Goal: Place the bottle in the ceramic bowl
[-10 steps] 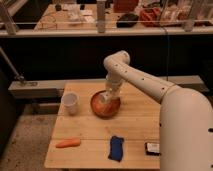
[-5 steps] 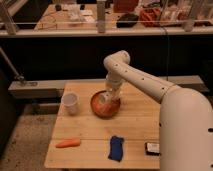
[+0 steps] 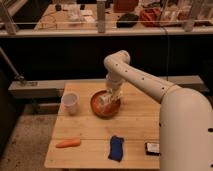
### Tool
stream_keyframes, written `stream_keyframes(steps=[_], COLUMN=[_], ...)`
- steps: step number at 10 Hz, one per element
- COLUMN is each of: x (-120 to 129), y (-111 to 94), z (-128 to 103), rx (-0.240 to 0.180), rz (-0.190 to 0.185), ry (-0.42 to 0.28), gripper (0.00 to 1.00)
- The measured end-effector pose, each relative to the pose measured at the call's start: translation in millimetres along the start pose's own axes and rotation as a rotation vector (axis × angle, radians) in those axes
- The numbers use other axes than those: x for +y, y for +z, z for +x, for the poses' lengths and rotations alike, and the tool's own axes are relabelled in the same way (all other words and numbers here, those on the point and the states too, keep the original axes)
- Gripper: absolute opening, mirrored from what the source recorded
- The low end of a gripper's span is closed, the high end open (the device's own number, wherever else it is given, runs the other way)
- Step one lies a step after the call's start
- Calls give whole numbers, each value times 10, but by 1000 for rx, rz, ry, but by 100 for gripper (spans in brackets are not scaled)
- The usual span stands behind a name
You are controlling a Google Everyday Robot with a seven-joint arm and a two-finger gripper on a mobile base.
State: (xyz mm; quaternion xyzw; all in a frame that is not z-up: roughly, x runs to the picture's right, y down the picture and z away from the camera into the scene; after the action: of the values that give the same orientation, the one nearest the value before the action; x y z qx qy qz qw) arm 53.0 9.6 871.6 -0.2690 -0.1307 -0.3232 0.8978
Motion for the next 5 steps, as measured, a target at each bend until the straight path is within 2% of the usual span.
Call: stream_keyframes(steps=[2,4,5], x=[1,-3,-9], y=[7,6,11], z=[-1,7,14], rx=[-2,-2,-1], rz=[-1,-1,-2], ry=[-4,-7,-8], gripper=[50,60,70])
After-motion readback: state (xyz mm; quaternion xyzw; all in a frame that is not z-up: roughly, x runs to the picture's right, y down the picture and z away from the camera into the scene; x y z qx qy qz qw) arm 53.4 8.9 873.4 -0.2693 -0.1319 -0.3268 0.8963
